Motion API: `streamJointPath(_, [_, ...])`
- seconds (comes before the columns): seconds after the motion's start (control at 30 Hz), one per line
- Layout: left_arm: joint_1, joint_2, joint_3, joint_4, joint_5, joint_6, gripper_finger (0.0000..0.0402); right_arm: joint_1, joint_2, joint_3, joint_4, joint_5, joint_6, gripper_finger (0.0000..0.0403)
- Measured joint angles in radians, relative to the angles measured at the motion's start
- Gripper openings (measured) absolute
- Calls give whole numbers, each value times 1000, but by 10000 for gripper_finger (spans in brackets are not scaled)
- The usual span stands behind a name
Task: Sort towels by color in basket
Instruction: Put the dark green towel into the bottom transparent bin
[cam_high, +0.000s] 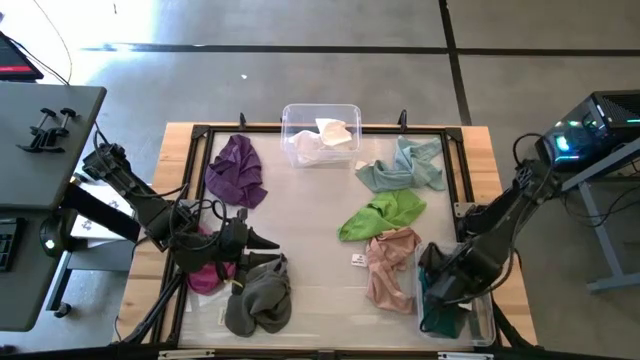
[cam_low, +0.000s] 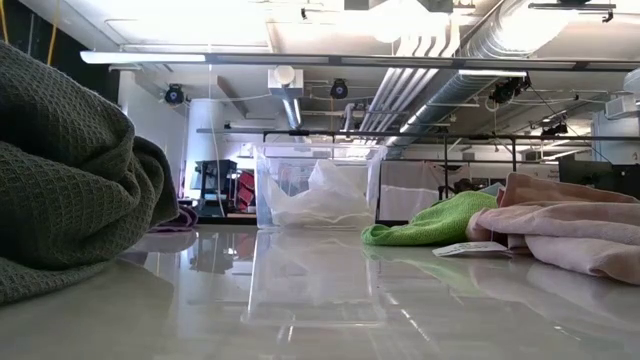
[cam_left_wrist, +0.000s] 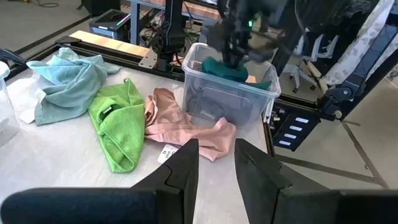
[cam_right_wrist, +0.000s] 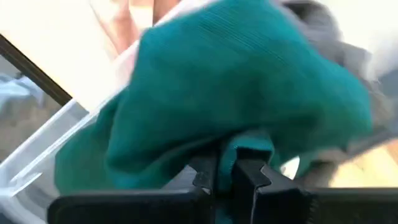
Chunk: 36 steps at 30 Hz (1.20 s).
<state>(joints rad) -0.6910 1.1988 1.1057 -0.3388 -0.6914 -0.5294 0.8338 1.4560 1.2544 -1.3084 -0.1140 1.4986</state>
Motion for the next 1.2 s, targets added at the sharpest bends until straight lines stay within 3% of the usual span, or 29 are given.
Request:
streamJointPath(0.17, [0, 0, 0, 0, 1, -13, 90, 15, 39, -59, 2, -108, 37, 38])
streamJointPath(0.4, [0, 0, 0, 0, 57, -10, 90, 27, 38, -68, -12, -180, 72, 123])
streamJointPath(0.57, [-1, 0, 0, 0, 59, -10, 90, 27, 35, 26, -105, -265, 74, 161])
streamJointPath(0.8, [-3, 0, 0, 0, 59, -15, 90, 27, 32, 249, -269, -278, 166, 167])
streamJointPath(0.87, [-3, 0, 0, 0, 59, -15, 90, 29, 24, 292, -250, -220, 202, 166])
streamJointPath(1.03, [-3, 0, 0, 0, 59, 7, 90, 32, 24, 324, -217, 51, 215, 142])
streamJointPath(1.2, [-1, 0, 0, 0, 58, 9, 90, 22, 25, 205, -206, 58, 206, 90])
